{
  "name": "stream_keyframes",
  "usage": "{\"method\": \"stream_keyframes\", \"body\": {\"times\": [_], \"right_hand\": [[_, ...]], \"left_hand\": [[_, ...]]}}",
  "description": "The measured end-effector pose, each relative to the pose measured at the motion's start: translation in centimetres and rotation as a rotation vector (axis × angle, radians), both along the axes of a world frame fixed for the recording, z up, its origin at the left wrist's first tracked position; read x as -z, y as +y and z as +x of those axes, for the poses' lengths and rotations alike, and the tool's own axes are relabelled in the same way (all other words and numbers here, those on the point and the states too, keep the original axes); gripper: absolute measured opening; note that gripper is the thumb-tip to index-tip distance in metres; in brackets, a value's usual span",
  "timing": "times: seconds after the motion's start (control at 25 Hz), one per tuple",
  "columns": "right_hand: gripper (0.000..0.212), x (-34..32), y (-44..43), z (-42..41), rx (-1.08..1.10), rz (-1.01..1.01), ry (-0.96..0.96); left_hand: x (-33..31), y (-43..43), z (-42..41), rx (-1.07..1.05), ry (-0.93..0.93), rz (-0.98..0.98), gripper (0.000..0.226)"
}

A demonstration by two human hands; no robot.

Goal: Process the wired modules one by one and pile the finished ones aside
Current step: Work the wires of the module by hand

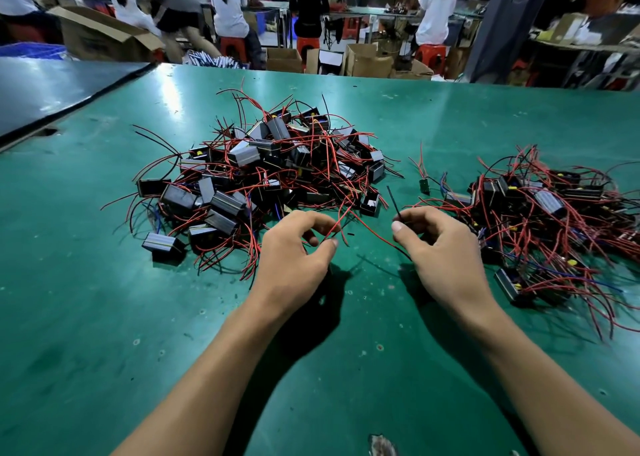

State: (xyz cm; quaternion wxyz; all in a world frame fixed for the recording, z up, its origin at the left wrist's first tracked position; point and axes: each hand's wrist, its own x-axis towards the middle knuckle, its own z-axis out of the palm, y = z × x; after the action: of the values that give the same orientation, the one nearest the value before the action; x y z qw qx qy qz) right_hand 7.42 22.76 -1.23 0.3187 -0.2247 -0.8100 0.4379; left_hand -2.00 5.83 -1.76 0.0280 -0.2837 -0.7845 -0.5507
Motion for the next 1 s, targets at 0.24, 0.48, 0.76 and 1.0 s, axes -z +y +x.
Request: {"method": "stream_keyframes", "body": {"times": [0.24, 0.48, 0.76, 1.0], "right_hand": [[0.007, 0.4, -1.0, -0.1, -0.067, -0.040, 0.087], [0.011, 1.1, -1.5, 0.1, -0.135, 0.153, 0.113], [0.010, 1.6, -1.7, 0.0, -0.140, 0.195, 0.159], [0.009, 1.6, -1.4, -0.1, -0.139, 0.180, 0.154]], "left_hand": [[-0.4, 0.0, 0.1, 0.037, -0.133, 0.080, 0.012], [-0.6, 0.3, 0.5, 0.078, -0.152, 0.167, 0.010], [-1.0, 0.6, 0.9, 0.089, -0.177, 0.189, 0.024], [-1.3, 0.6, 1.0, 0.132, -0.324, 0.295, 0.020]]}}
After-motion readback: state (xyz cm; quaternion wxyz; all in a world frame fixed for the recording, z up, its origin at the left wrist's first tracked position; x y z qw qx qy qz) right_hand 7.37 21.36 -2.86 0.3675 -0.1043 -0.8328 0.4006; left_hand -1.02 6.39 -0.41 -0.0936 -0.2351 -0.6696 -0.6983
